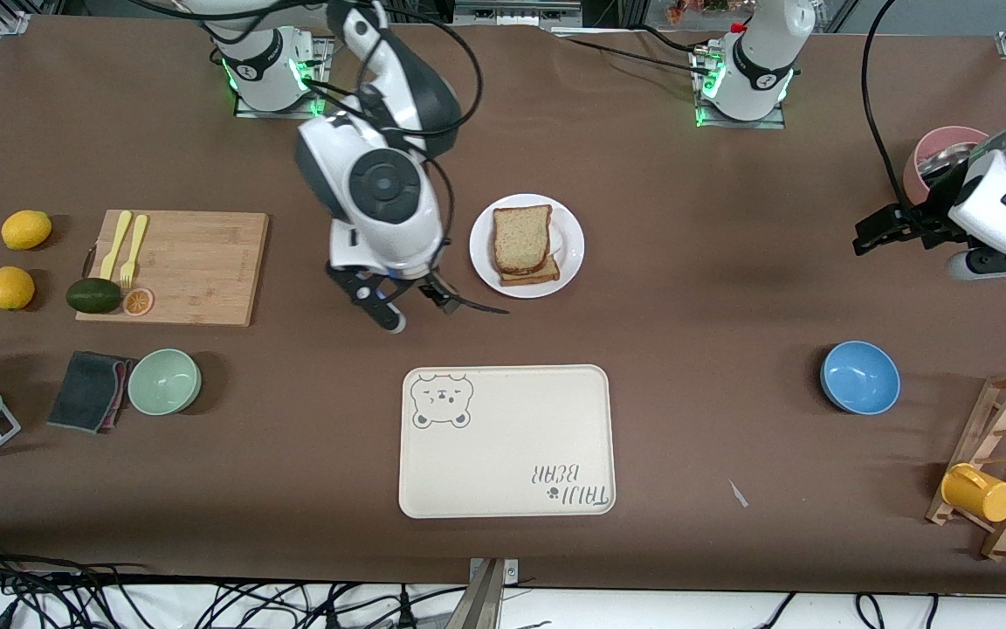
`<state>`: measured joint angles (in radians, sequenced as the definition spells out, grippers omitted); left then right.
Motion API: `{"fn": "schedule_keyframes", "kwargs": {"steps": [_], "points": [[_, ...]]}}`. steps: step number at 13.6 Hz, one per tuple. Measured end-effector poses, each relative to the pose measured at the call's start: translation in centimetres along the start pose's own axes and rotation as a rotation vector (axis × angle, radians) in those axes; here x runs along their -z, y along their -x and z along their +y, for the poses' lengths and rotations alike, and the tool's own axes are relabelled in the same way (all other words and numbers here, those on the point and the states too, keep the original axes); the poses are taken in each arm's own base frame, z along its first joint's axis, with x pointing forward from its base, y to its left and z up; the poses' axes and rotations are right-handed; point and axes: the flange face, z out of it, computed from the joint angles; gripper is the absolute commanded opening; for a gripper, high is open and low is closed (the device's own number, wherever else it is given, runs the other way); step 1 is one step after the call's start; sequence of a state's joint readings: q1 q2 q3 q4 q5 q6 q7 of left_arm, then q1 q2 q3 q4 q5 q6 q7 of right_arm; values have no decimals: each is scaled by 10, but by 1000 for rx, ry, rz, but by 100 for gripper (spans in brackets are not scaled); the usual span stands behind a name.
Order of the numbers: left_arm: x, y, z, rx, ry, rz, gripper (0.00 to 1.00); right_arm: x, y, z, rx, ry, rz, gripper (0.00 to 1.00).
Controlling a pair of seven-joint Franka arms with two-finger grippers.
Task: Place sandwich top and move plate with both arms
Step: 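Withdraw the right gripper while the left gripper reaches toward the plate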
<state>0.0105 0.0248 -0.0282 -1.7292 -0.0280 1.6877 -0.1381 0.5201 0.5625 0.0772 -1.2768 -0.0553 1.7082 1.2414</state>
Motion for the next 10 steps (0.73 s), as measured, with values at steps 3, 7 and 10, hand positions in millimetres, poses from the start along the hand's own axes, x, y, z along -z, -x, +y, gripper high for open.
{"fn": "schedule_keyframes", "kwargs": {"steps": [3,7,10], "points": [[-10,-3,10,-13,3,-20,100,19,-62,40,205,37,26,100],[-30,-8,30,-5,113,-74,100,40,-137,97,454,84,56,100],[-42,-13,40,26,248,-117,100,53,-174,131,574,90,59,99]]}}
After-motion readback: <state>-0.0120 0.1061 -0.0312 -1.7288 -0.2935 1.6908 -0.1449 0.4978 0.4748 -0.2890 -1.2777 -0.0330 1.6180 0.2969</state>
